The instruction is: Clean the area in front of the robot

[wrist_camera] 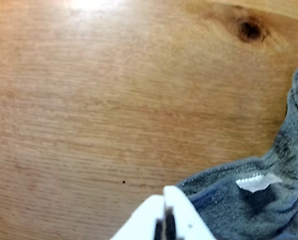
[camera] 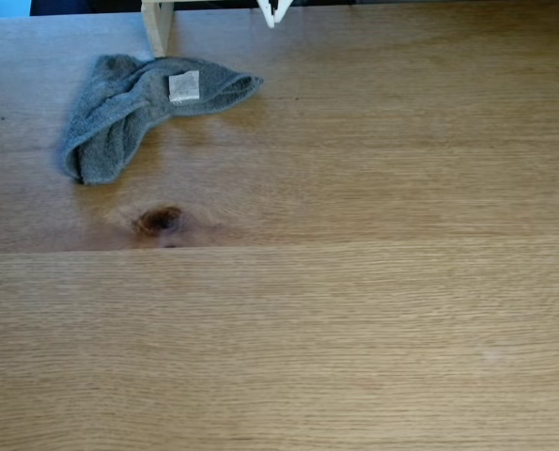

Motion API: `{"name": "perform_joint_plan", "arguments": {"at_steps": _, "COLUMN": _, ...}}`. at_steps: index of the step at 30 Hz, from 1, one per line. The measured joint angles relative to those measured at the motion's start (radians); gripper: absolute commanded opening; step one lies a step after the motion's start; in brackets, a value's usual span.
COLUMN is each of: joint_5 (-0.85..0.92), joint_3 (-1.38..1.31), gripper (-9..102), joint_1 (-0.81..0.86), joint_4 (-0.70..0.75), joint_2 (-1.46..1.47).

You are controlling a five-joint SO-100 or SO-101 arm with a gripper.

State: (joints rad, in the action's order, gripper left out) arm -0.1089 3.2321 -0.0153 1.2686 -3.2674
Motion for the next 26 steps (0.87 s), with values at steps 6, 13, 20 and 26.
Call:
{"name": "perform_joint_plan", "arguments": {"at_steps": 6, "joint_5": 0.066, "joint_3": 0.011, "gripper": 0, "joint_1": 0.006, "joint_4": 0.005, "joint_2": -0.034}}
{"name": "perform_joint_plan", "arguments": {"at_steps": 13, "joint_5": 0.066, "joint_3": 0.011, "gripper": 0, "joint_1": 0.002, "joint_4": 0.005, "joint_2": -0.032}}
{"name": "perform_joint_plan", "arguments": {"at_steps": 20, "joint_5": 0.066, "joint_3": 0.011, "gripper": 0, "joint_1": 0.002, "joint_4": 0.005, "joint_2": -0.032}}
{"name": "perform_joint_plan", "arguments": {"at_steps": 26, "joint_5": 0.066, "joint_3": 0.011, "gripper": 0, "joint_1": 0.002, "joint_4": 0.005, "joint_2": -0.032}}
